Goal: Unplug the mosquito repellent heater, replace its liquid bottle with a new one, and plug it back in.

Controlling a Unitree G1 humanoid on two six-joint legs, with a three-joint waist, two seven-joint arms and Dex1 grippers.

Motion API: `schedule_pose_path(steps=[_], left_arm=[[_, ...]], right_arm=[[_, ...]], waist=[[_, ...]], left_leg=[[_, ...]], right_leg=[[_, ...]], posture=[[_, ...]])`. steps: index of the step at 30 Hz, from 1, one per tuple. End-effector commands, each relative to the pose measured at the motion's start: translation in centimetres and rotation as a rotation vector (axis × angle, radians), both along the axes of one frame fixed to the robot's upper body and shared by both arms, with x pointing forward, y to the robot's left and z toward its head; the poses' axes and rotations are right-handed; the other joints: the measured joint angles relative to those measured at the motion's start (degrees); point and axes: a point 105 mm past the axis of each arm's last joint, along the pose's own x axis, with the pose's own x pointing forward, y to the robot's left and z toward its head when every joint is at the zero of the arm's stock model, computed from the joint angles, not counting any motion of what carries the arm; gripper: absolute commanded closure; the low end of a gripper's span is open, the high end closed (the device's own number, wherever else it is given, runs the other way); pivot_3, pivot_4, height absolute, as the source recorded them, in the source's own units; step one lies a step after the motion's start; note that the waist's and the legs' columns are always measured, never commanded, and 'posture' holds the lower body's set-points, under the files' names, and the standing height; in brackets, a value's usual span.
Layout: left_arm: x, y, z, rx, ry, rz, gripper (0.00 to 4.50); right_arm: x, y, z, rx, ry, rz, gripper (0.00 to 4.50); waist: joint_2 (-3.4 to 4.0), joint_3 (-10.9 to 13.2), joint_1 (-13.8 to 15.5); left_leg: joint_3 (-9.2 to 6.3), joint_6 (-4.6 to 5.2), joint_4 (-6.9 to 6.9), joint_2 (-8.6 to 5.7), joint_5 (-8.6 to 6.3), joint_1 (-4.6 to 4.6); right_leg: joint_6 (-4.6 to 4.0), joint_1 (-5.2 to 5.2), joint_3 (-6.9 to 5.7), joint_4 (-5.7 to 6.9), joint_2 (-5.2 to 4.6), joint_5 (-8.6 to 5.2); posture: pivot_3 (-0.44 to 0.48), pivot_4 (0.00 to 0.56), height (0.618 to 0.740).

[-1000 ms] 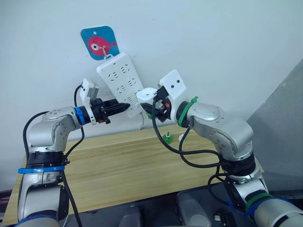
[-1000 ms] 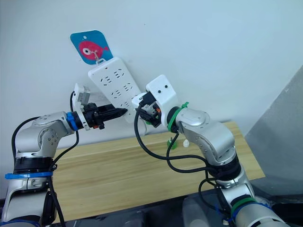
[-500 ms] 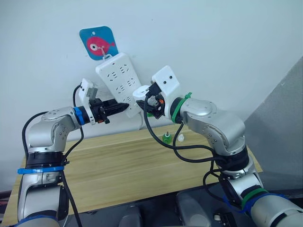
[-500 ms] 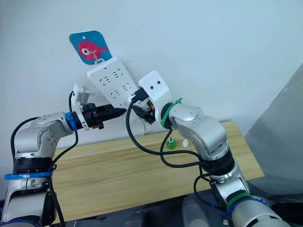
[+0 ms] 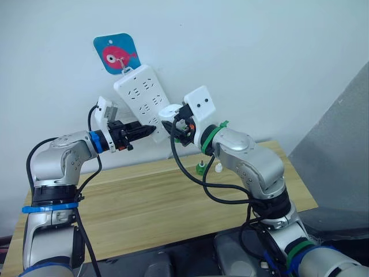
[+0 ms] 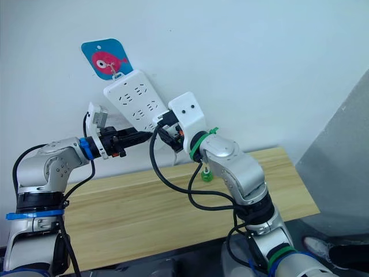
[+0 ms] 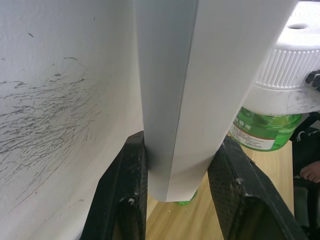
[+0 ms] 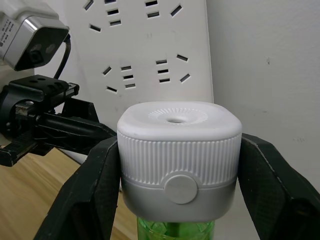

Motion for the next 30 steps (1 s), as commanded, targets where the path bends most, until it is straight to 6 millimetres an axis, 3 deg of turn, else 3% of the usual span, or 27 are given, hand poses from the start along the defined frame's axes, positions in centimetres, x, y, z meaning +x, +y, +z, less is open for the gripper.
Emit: schedule_pose_path(steps=[1, 6, 17, 29, 30], left_arm=[[-1.4, -3.5, 2.7, -0.041, -0.098, -0.201, 3.21], [-1.4, -3.6, 3.1, -0.064, -0.094, -0.198, 3.21], [-1.6, -3.8, 3.5, -0.095, -0.078, -0.202, 3.21], [-1.5, -3.5, 3.5, -0.084, -0.085, -0.185, 3.21], [-1.4, -3.3, 3.4, -0.075, -0.087, -0.176, 3.21]], right_arm=[[-0.2, 1.5, 1.0, 0.019, -0.062, 0.064, 1.56], [0.4, 1.7, 1.1, 0.008, -0.075, 0.078, 1.56], [-0.2, 2.9, -0.4, -0.006, -0.069, 0.099, 1.56], [-0.1, 3.5, 0.1, 0.04, -0.037, 0.141, 1.56], [0.0, 3.3, 0.3, 0.05, -0.038, 0.132, 1.21]], waist=[[0.0, 0.0, -0.08], [0.0, 0.0, -0.26], [0.0, 0.0, -0.35], [0.0, 0.0, -0.32], [0.0, 0.0, -0.31]], left_leg=[[0.0, 0.0, 0.0, 0.0, 0.0, 0.02], [0.02, 0.0, 0.0, 0.05, 0.0, 0.12], [0.01, -0.1, 0.0, 0.09, 0.06, 0.33], [-0.03, -0.29, -0.02, 0.15, 0.16, 0.36], [-0.03, -0.3, -0.02, 0.16, 0.17, 0.36]], right_leg=[[0.0, 0.0, 0.01, 0.04, 0.0, 0.0], [0.0, 0.0, 0.03, 0.15, 0.09, 0.0], [0.05, 0.0, 0.08, 0.52, 0.21, -0.03], [0.06, 0.0, 0.08, 0.54, 0.29, -0.04], [0.07, 0.0, 0.08, 0.54, 0.3, -0.04]], posture=[[-0.237, 0.126, 0.74], [-0.237, 0.126, 0.74], [-0.225, 0.125, 0.74], [-0.216, 0.121, 0.74], [-0.216, 0.121, 0.74]])
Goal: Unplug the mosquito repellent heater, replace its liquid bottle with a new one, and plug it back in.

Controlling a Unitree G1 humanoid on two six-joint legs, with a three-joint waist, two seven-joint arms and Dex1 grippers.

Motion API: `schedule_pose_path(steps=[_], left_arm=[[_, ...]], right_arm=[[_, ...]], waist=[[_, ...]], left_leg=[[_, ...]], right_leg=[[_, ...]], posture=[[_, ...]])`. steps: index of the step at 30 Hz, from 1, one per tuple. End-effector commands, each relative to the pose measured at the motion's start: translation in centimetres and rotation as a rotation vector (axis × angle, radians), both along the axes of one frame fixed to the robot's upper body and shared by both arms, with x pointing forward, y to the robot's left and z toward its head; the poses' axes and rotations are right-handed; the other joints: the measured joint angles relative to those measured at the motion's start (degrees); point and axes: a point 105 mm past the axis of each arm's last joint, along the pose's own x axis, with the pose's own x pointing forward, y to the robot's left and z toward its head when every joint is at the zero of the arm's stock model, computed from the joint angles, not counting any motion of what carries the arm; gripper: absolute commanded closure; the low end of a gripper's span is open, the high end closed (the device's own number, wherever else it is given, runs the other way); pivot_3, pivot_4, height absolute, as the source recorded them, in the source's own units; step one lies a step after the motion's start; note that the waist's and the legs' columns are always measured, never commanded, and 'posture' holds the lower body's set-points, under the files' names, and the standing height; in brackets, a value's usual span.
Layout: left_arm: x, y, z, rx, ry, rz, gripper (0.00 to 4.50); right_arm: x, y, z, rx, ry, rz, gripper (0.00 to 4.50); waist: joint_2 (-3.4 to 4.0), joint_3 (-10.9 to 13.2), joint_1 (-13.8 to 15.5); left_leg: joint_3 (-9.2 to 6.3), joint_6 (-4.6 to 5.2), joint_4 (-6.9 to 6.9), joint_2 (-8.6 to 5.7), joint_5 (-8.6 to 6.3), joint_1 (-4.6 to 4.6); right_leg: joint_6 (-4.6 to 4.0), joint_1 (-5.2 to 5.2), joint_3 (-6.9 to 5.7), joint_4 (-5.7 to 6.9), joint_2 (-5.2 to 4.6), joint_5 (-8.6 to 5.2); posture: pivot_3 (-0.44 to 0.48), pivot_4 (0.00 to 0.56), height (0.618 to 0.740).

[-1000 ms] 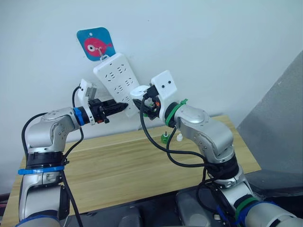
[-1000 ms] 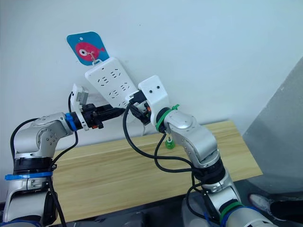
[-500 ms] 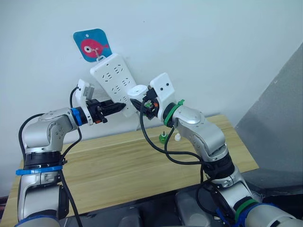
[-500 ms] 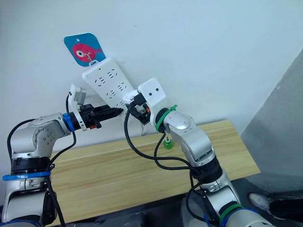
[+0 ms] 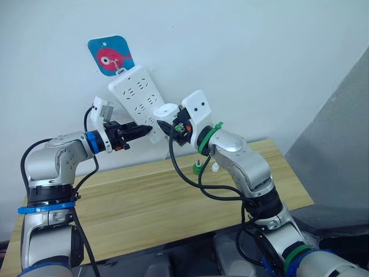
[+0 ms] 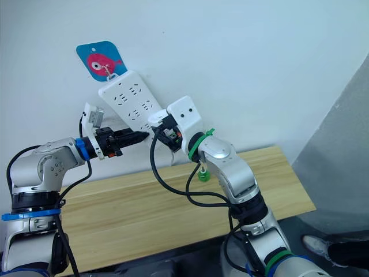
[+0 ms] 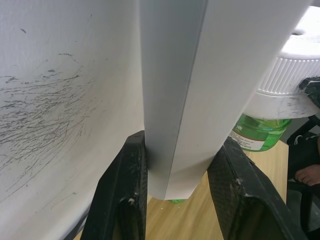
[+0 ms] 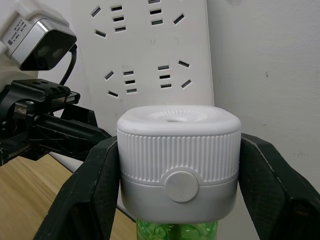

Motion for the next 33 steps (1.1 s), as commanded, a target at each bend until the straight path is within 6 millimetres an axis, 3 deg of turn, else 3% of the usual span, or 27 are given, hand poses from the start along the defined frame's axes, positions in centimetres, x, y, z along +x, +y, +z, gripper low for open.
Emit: schedule_pose_path(steps=[1, 3, 4, 11, 17, 22, 27, 30, 33], left_arm=[[-1.2, -3.7, 3.2, -0.038, -0.149, -0.203, 3.21], [-1.1, -3.3, 2.9, -0.021, -0.154, -0.186, 3.21], [-1.0, -3.2, 2.8, -0.013, -0.157, -0.181, 3.21], [-0.5, -2.3, 2.4, 0.027, -0.173, -0.145, 3.21], [0.0, -1.6, 2.4, 0.052, -0.198, -0.114, 3.21], [0.1, -0.2, 1.9, 0.126, -0.229, -0.072, 1.7], [-0.9, 2.6, 1.5, 0.213, -0.232, -0.013, 0.22], [-2.1, 3.9, 1.3, 0.264, -0.224, -0.019, 0.22], [-3.3, 6.5, 1.2, 0.343, -0.239, 0.019, 0.22]], right_arm=[[-1.1, 2.0, 1.2, 0.027, -0.004, 0.072, 0.8], [-1.4, 1.6, 1.6, 0.033, -0.01, 0.074, 0.14], [-1.6, 1.3, 1.9, 0.033, -0.02, 0.078, 0.01], [-3.5, -1.1, 3.7, 0.04, -0.077, 0.129, 0.0], [-4.5, -3.8, 4.6, 0.014, -0.106, 0.161, 0.0], [-5.1, -5.3, 4.7, -0.004, -0.109, 0.192, 0.0], [-5.8, -6.5, 4.7, -0.047, -0.147, 0.226, 0.0], [-6.1, -6.9, 4.8, -0.066, -0.184, 0.24, 0.0], [-6.6, -7.2, 4.3, -0.107, -0.213, 0.272, 0.0]], waist=[[0.0, 0.0, 0.01], [-0.04, -0.02, 0.59], [-0.07, -0.04, 0.8], [-0.18, -0.13, 0.75], [-0.18, -0.13, 0.75], [-0.19, -0.13, 0.56], [-0.19, -0.13, 0.11], [-0.19, -0.13, 0.01], [-0.19, -0.13, 0.16]], left_leg=[[0.0, 0.0, 0.0, 0.0, 0.0, 0.0], [-0.08, -0.01, -0.03, -0.03, 0.0, -0.06], [-0.11, -0.01, -0.05, -0.03, 0.0, -0.12], [-0.03, -0.24, -0.42, -0.12, 0.13, -1.16], [-0.04, -0.16, -0.47, -0.14, 0.1, -1.08], [-0.02, -0.05, -0.42, -0.16, 0.04, -0.99], [0.02, -0.04, -0.46, -0.14, 0.04, -0.99], [0.05, -0.04, -0.48, -0.13, 0.04, -0.97], [0.04, -0.04, -0.57, -0.12, 0.04, -0.92]], right_leg=[[0.0, 0.0, 0.0, 0.0, 0.0, 0.0], [-0.05, 0.0, -0.06, -0.01, -0.03, 0.03], [-0.15, -0.02, -0.1, -0.09, -0.03, 0.09], [-0.08, -0.77, -0.08, -0.91, -0.61, 0.05], [-0.08, -0.71, -0.12, -0.84, -0.57, 0.05], [-0.14, -0.66, -0.15, -0.77, -0.38, 0.09], [-0.14, -0.68, -0.11, -0.8, -0.38, 0.09], [-0.14, -0.69, -0.1, -0.79, -0.37, 0.09], [-0.14, -0.69, -0.12, -0.79, -0.34, 0.09]], posture=[[-0.216, 0.12, 0.74], [-0.216, 0.119, 0.74], [-0.216, 0.119, 0.74], [-0.22, 0.116, 0.74], [-0.221, 0.115, 0.74], [-0.216, 0.116, 0.74], [-0.203, 0.118, 0.74], [-0.185, 0.118, 0.74], [-0.17, 0.119, 0.74]])
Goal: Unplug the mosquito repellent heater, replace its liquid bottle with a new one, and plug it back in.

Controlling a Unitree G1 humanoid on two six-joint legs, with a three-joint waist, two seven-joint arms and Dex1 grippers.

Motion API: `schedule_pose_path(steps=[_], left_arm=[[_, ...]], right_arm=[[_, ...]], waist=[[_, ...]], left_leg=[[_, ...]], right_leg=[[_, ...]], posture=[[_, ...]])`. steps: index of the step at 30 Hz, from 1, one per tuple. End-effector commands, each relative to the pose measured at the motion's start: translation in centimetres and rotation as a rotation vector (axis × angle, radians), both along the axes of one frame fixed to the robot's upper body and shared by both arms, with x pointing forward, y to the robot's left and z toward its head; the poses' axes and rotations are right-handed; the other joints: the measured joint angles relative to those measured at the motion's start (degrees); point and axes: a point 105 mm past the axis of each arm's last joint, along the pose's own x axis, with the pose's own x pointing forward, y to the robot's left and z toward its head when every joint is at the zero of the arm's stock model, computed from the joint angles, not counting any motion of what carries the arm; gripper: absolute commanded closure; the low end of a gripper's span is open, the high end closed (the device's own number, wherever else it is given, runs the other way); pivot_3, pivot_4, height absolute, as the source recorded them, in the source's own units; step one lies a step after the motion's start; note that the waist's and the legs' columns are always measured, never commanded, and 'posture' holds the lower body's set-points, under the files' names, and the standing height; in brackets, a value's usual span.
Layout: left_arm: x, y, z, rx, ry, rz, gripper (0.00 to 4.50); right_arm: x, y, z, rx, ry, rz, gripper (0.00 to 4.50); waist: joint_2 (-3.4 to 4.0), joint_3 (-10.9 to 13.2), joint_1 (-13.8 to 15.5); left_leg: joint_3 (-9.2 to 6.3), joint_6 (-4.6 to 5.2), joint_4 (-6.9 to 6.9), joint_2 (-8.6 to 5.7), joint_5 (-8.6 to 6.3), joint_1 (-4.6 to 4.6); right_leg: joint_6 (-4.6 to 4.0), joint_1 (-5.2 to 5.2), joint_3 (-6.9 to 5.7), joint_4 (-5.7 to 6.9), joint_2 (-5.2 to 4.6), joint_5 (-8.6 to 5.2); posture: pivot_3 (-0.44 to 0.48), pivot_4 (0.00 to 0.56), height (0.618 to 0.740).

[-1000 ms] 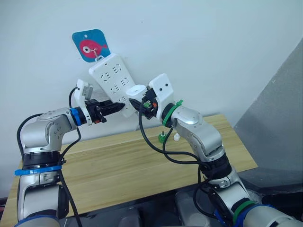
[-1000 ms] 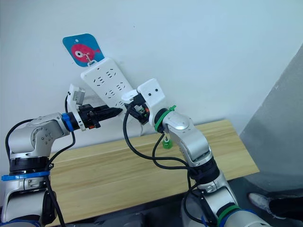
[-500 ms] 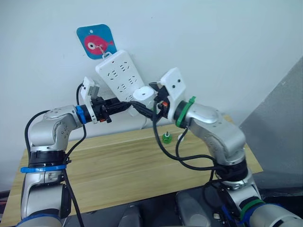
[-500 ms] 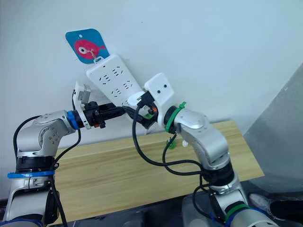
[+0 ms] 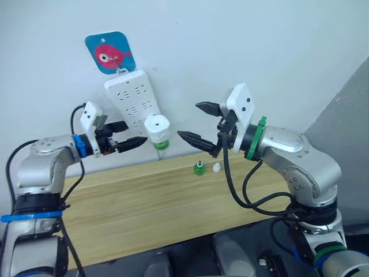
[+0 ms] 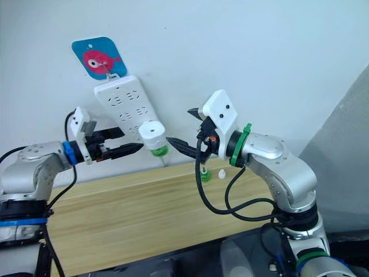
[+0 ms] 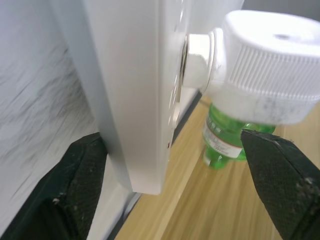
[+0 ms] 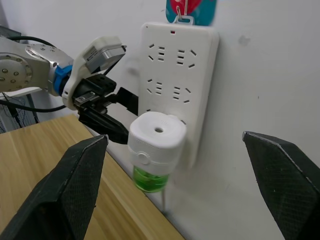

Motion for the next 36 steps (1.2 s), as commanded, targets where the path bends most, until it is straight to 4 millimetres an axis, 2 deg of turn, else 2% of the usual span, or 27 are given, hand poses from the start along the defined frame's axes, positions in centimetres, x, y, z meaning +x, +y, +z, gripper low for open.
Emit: schedule_pose_path(steps=[1, 6, 9, 13, 20, 21, 27, 31, 36], left_arm=[[-1.5, 2.0, 1.7, 0.086, -0.087, 0.001, 0.22], [-4.5, 1.8, 1.4, 0.155, -0.03, -0.132, 0.22], [-6.1, 1.6, 1.4, 0.186, -0.002, -0.178, 0.2], [-6.6, 1.4, 2.4, 0.157, 0.002, -0.179, 0.2], [-7.4, -0.3, 3.2, 0.148, -0.002, -0.263, 0.2], [-7.7, -0.7, 3.3, 0.146, -0.001, -0.288, 0.2], [-8.4, -1.4, 4.1, 0.132, -0.001, -0.32, 0.2], [-8.5, -1.2, 4.0, 0.135, 0.021, -0.305, 0.2], [-8.4, -1.0, 4.1, 0.144, 0.02, -0.295, 0.2]], right_arm=[[-1.5, -0.1, 0.5, -0.015, -0.07, 0.075, 0.0], [-2.4, 0.4, -0.5, -0.057, -0.059, 0.162, 0.0], [-2.5, 0.7, -0.8, -0.068, -0.059, 0.197, 0.56], [-2.2, 1.6, -1.5, -0.071, -0.036, 0.209, 1.94], [-1.7, 4.7, -3.6, -0.082, 0.001, 0.206, 4.37], [-1.5, 5.3, -3.9, -0.08, 0.003, 0.201, 4.48], [0.3, 8.0, -4.8, -0.072, 0.018, 0.151, 4.48], [1.4, 8.9, -5.0, -0.055, 0.034, 0.098, 4.48], [1.9, 9.4, -5.7, -0.066, 0.047, 0.07, 4.48]], waist=[[0.0, 0.0, 0.1], [-0.01, -0.01, 0.96], [-0.01, -0.01, 1.61], [-0.03, -0.02, 2.29], [-0.04, -0.02, 3.31], [-0.05, -0.03, 3.32], [-0.06, -0.04, 3.39], [-0.08, -0.05, 3.46], [-0.11, -0.07, 3.63]], left_leg=[[0.02, 0.0, -0.03, 0.0, 0.0, 0.02], [0.04, 0.0, -0.05, 0.01, 0.0, 0.04], [0.07, 0.0, -0.06, 0.03, 0.0, 0.05], [0.05, 0.0, -0.06, 0.03, 0.0, 0.1], [0.08, -0.01, -0.06, 0.04, 0.01, 0.16], [0.08, -0.01, -0.07, 0.04, 0.01, 0.17], [0.08, -0.04, -0.08, 0.06, 0.03, 0.23], [0.08, -0.05, -0.09, 0.05, 0.03, 0.25], [0.07, -0.07, -0.11, 0.05, 0.04, 0.26]], right_leg=[[0.0, 0.0, 0.01, -0.01, 0.0, 0.0], [0.0, 0.02, 0.03, -0.02, -0.02, 0.0], [0.0, 0.02, 0.03, -0.01, 0.01, 0.0], [0.0, 0.04, 0.01, 0.01, 0.03, 0.0], [-0.02, 0.07, 0.02, 0.04, 0.06, 0.01], [-0.02, 0.07, 0.03, 0.04, 0.06, 0.01], [-0.06, 0.07, 0.03, 0.13, 0.09, 0.03], [-0.07, 0.06, 0.03, 0.18, 0.1, 0.04], [-0.07, 0.05, 0.02, 0.21, 0.1, 0.03]], posture=[[-0.153, 0.118, 0.74], [-0.124, 0.118, 0.74], [-0.11, 0.118, 0.74], [-0.092, 0.117, 0.74], [-0.081, 0.118, 0.74], [-0.077, 0.119, 0.74], [-0.062, 0.119, 0.74], [-0.053, 0.116, 0.74], [-0.045, 0.113, 0.74]])
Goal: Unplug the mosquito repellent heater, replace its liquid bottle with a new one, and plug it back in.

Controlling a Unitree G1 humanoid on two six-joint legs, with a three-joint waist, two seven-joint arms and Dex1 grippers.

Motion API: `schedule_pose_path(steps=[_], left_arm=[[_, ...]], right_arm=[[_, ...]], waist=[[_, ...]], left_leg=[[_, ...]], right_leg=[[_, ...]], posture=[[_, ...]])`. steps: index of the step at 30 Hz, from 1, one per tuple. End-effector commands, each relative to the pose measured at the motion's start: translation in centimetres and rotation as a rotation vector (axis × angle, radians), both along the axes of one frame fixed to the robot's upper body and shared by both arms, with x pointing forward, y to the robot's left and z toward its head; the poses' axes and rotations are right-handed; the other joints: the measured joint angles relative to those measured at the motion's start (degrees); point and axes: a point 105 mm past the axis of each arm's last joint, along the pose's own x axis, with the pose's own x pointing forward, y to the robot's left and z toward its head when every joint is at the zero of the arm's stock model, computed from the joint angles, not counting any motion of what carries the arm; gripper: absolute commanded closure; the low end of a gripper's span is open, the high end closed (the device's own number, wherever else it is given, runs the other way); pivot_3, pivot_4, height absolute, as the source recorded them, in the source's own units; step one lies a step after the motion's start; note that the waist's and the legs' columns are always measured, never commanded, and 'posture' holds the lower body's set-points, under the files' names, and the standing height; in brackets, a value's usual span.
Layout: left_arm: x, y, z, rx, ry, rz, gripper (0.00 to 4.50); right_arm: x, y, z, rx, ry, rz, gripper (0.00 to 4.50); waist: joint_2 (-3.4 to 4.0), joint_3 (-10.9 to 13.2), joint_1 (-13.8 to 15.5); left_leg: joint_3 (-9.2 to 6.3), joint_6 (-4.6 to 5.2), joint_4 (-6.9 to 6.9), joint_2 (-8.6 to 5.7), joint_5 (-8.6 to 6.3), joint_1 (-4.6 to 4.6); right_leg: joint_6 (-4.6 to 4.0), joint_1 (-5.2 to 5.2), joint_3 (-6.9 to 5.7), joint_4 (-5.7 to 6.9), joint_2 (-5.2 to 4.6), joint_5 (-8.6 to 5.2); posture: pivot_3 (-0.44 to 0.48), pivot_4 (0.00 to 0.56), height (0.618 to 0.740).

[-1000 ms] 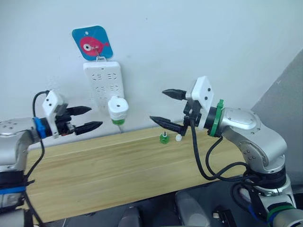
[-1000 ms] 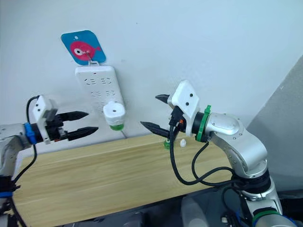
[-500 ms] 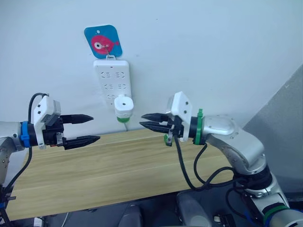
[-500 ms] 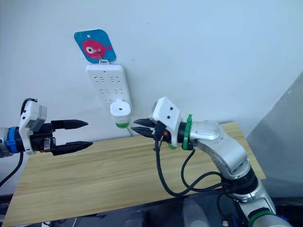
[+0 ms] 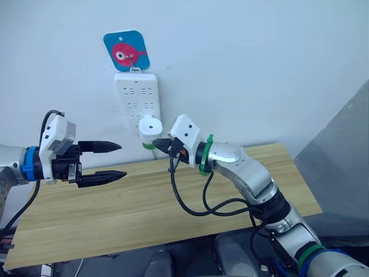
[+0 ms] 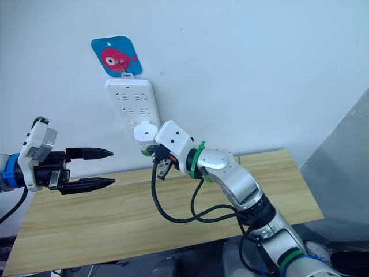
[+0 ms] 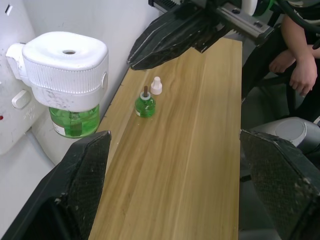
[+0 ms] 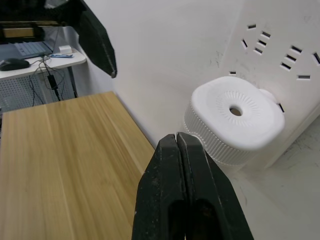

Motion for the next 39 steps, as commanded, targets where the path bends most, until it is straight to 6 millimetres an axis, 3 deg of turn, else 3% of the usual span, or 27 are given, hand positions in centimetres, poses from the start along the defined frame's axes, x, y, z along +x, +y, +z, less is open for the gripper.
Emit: schedule_pose_path(steps=[1, 11, 26, 39], left_arm=[[0.0, 0.3, 1.3, 0.02, -0.055, 0.013, 0.2], [0.1, 0.4, 1.1, 0.022, -0.059, 0.012, 0.2], [0.5, 0.1, 1.1, 0.017, -0.07, 0.003, 0.2], [0.7, 0.0, 1.1, 0.014, -0.07, 0.0, 0.2]], right_arm=[[-0.2, 0.7, 0.9, 0.02, -0.049, 0.001, 4.48], [0.2, 1.7, 0.2, 0.023, -0.024, -0.05, 4.48], [1.2, 1.2, -0.2, -0.003, -0.026, -0.102, 4.48], [1.7, 0.7, 1.2, 0.026, -0.023, -0.124, 4.48]], waist=[[-0.01, -0.01, 0.08], [-0.14, -0.09, 0.42], [-0.47, -0.38, 1.11], [-0.54, -0.43, 1.1]], left_leg=[[0.0, -0.01, 0.0, 0.0, 0.01, 0.0], [0.0, -0.06, -0.02, 0.02, 0.03, 0.08], [-0.01, -0.15, -0.04, 0.02, 0.08, 0.11], [-0.03, -0.18, -0.04, 0.02, 0.1, 0.11]], right_leg=[[0.0, 0.0, 0.0, 0.0, 0.0, 0.0], [-0.01, -0.02, 0.0, 0.16, 0.03, -0.01], [-0.02, -0.02, -0.01, 0.21, 0.03, -0.01], [-0.02, -0.03, -0.01, 0.26, 0.03, 0.0]], posture=[[-0.045, 0.113, 0.74], [-0.043, 0.11, 0.74], [-0.039, 0.096, 0.74], [-0.046, 0.094, 0.74]])
